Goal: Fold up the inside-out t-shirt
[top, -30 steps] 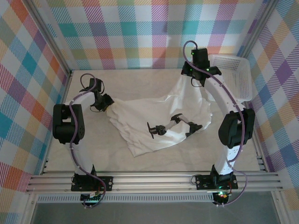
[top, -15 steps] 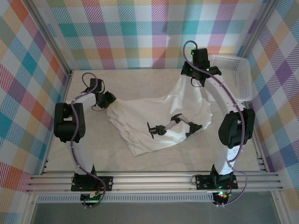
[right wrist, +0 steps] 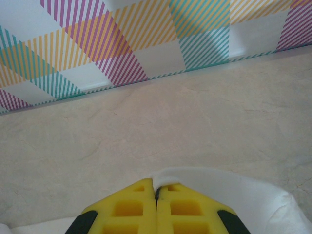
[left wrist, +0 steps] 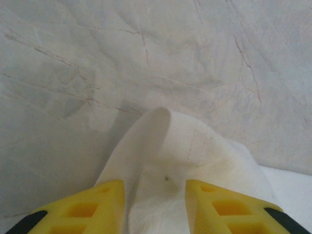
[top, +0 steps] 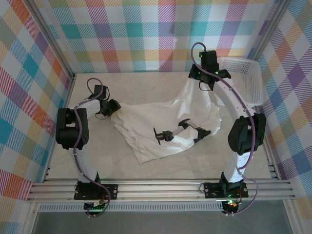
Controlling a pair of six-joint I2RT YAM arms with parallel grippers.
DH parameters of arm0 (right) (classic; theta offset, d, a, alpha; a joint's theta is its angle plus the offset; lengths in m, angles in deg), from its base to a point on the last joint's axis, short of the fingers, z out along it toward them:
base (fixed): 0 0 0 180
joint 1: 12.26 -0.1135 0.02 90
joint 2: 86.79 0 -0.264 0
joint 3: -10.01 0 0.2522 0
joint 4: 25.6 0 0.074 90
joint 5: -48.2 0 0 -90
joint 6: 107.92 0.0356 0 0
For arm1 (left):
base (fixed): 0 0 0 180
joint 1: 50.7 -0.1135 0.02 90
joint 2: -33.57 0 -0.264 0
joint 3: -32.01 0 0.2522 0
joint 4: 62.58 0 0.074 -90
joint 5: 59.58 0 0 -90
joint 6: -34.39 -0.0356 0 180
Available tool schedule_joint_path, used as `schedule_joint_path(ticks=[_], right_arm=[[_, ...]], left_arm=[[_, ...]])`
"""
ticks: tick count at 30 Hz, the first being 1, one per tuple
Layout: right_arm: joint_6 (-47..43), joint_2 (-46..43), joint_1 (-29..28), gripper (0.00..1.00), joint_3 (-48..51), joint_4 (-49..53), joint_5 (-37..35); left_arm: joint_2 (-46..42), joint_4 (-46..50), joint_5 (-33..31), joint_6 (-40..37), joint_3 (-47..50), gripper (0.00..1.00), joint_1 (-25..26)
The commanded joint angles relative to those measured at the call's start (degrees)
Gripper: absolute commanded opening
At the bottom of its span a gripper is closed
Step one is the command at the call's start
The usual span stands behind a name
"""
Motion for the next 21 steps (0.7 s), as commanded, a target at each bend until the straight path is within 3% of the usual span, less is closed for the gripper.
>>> schedule_joint_path(ticks=[1,15,19,21], right_arm=[[0.95,-2.11,0.26,0.00,-0.15,-0.44,0.62],[1.36,-1.49,0.26,0.00,-0.57,-0.07,1.11],[1.18,-1.79,0.26,0.00,-0.48,0.01,1.15],[1.13,-2.01,0.31,0.00,-0.39,0.00,0.99]], left_arm=[[1.18,-2.23,2.78,0.20,-0.82,0.36,-0.65],[0.44,-2.03,3.48,0.59,-0.78,0.13,-0.63],[1.36,-1.41,3.03,0.67,-1.31,0.12,-0.67],[1.70,-1.79,2.70,0.94,-1.38,0.17,-0.65]])
